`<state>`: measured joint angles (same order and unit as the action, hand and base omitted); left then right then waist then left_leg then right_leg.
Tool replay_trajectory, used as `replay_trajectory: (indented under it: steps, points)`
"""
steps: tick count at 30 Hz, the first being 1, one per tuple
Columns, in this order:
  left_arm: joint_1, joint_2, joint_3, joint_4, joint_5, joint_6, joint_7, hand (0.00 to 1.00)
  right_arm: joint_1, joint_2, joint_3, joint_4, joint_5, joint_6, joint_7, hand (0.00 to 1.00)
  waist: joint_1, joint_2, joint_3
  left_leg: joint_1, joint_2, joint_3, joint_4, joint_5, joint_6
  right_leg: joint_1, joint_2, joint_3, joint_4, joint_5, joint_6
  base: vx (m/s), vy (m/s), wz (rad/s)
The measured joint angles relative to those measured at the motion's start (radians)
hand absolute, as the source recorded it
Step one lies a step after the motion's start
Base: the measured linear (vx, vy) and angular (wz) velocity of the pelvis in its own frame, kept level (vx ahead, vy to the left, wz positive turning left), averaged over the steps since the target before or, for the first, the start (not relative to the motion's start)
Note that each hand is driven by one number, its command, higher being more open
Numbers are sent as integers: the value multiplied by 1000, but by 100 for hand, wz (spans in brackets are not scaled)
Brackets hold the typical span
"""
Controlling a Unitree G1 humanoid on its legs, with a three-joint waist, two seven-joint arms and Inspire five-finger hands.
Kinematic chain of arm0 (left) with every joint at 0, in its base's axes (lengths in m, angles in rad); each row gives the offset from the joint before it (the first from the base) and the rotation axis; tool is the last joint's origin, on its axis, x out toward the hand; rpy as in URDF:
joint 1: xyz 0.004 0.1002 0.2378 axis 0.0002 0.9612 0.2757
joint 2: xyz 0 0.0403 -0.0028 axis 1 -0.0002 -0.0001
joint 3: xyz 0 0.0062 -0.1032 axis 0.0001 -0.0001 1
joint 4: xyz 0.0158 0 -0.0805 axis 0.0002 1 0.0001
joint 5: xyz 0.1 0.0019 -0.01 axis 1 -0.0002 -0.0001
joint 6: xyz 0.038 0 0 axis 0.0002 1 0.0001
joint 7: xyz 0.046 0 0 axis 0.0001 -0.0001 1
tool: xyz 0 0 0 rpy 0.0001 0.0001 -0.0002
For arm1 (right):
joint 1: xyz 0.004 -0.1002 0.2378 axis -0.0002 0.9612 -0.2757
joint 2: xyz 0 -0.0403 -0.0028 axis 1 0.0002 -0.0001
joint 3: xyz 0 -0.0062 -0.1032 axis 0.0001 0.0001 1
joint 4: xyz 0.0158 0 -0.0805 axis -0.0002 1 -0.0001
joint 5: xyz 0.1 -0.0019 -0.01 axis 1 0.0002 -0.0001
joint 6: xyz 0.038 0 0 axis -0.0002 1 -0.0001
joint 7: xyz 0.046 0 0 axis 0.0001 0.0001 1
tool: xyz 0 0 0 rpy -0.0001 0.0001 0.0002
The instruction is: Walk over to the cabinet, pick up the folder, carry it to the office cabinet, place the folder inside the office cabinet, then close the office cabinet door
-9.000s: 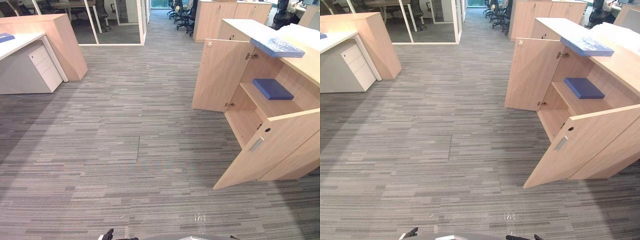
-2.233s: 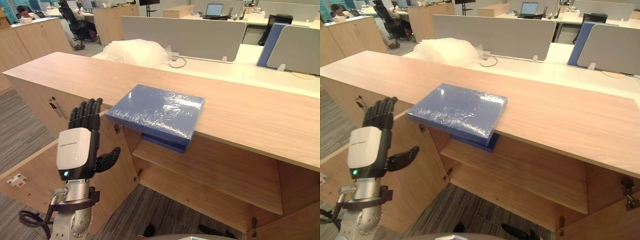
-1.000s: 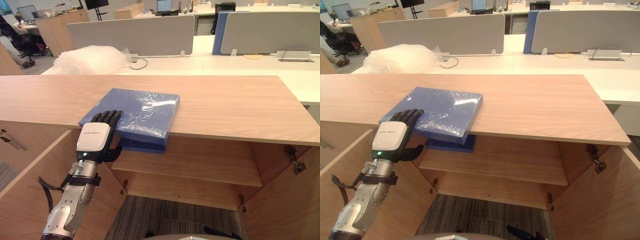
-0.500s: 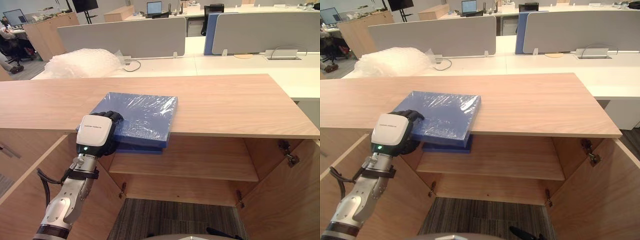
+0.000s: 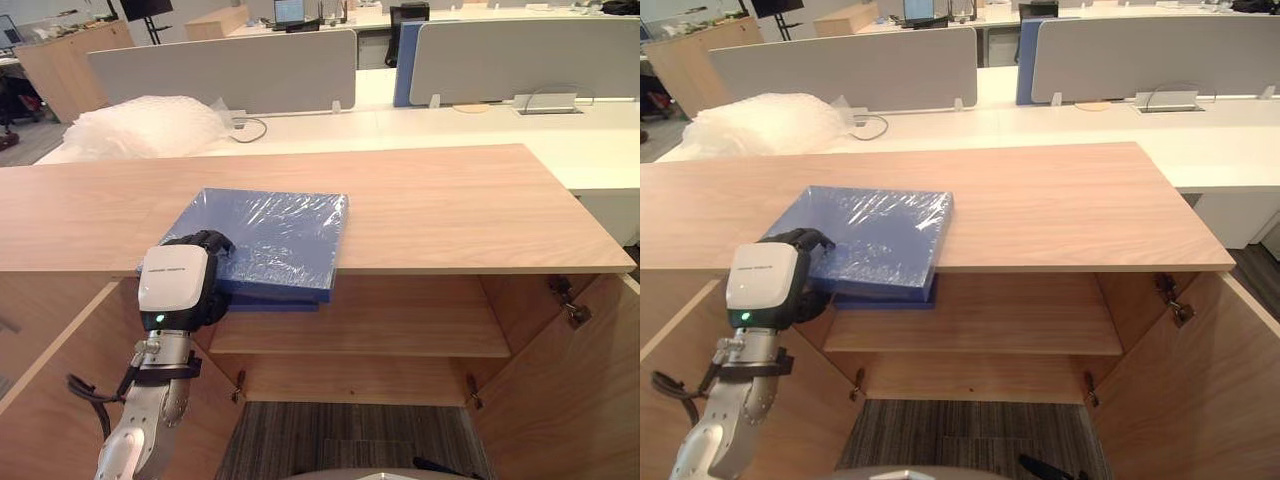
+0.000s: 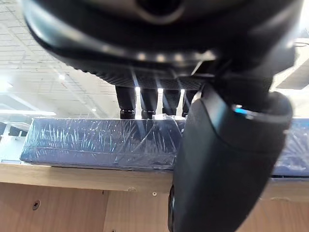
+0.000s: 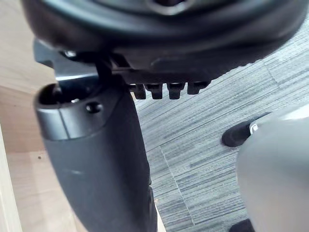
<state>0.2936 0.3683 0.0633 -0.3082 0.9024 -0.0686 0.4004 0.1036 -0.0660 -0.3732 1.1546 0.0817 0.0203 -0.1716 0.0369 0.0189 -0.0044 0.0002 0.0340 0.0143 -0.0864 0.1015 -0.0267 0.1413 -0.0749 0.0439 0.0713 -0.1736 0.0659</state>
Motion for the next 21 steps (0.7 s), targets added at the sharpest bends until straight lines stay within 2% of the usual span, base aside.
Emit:
replay_trajectory:
  steps: [3, 6, 7, 8, 13, 14, 17, 21]
  points:
    - [17, -185, -2, -211, -375, -64, 37, 0, 3, 0, 0, 20, 3, 5, -13, 100, 11, -12, -6, 8, 2, 5, 0, -1, 1, -1, 1, 20, 11, 6, 3, -28, 14, -5]
    - [29, -244, 1, -238, -579, -77, 36, 0, 6, -1, 0, 19, 40, 1, -12, 100, 2, -6, -13, 15, 8, 18, -4, -7, -6, -3, 3, 38, 15, 6, 3, -118, 2, -16]
    - [33, -250, 1, -238, -588, -77, 36, 0, 6, -1, -2, 19, 42, 2, -12, 100, 1, -4, -14, 15, 10, 18, -5, -7, -5, -4, 3, 40, 15, 5, 3, -134, -13, -15]
    - [44, -274, 0, -238, -625, -77, 36, 100, 8, -1, -2, 19, 46, 2, -11, 100, -1, 1, -15, 15, 11, 18, -6, -9, -3, -7, 4, 47, 15, 5, 2, -139, -14, -13]
    - [80, -304, 0, -238, -677, -73, 28, 100, 42, -5, -2, 18, 48, 4, -10, 100, -2, -1, -13, 10, 10, 2, -6, 3, -8, -21, 12, 50, 22, 4, 1, -106, -4, -3]
    - [88, -304, -3, -238, -676, -69, 15, 0, 49, -5, -2, 19, 48, 6, -9, 100, -3, -4, -11, 8, 10, 1, -6, 5, -8, -22, 13, 49, 23, 4, 1, -41, -4, 4]
    - [91, -304, -10, -238, -677, -57, -9, 0, 52, 2, -1, 19, 50, 13, -7, 100, -8, -14, -14, -5, 9, -1, -5, 13, -3, -34, 14, 47, 26, 6, 2, -12, -1, 1]
    - [78, -293, -18, -239, -682, -76, -30, 0, 51, 17, -1, 19, 66, 13, -7, 100, -11, -36, -19, -7, 5, -1, -1, 19, 6, -34, 10, 47, 26, 6, 2, 0, 0, 0]
